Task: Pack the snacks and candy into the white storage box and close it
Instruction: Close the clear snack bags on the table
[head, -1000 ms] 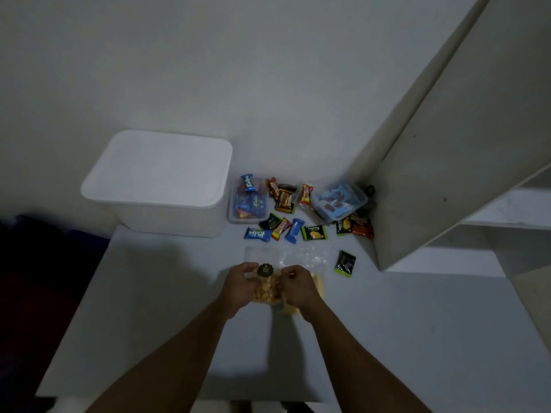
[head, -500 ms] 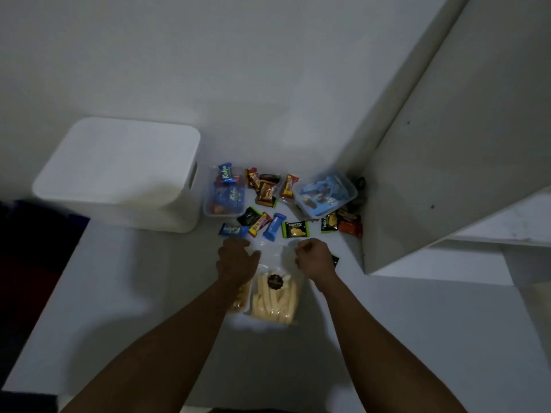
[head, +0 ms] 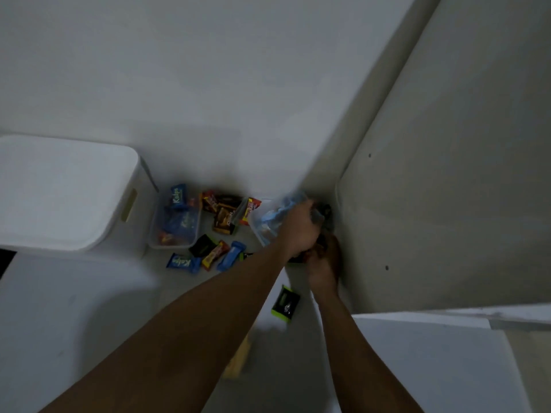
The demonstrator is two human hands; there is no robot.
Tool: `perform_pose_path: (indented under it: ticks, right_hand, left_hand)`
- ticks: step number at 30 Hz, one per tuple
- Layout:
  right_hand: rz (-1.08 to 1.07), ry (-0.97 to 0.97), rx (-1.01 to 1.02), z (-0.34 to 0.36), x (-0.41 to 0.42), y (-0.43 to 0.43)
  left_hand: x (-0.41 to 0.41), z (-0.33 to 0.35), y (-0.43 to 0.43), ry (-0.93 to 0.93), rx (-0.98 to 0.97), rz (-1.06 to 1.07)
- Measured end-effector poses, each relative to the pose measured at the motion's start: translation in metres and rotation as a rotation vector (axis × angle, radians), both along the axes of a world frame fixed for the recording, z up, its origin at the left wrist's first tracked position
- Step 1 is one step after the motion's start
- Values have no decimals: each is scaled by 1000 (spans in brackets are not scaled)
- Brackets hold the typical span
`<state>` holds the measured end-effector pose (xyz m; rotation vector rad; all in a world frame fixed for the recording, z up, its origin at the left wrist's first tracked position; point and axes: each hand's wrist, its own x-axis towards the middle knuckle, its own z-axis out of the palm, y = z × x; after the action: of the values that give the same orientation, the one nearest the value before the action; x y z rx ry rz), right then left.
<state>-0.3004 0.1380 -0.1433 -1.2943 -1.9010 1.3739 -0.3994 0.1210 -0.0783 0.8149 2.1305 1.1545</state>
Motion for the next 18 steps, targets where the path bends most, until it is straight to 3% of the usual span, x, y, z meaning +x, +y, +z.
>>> perform_pose_path:
  ticks: [3, 12, 16, 18]
  right_hand:
    - [28, -40, 145, -16, -3, -3]
    - [-88, -2, 181, -13, -10, -2]
    - [-80, 33, 237, -5, -11, -1]
    - [-72, 78, 301, 3, -13, -1]
  left_hand:
    - [-15, -6, 26, -118, 14, 2]
    - [-36, -12, 55, -207, 18, -126]
    - [-32, -8, 56, -263, 43, -80]
    - [-30, 1, 51, -403, 87, -95]
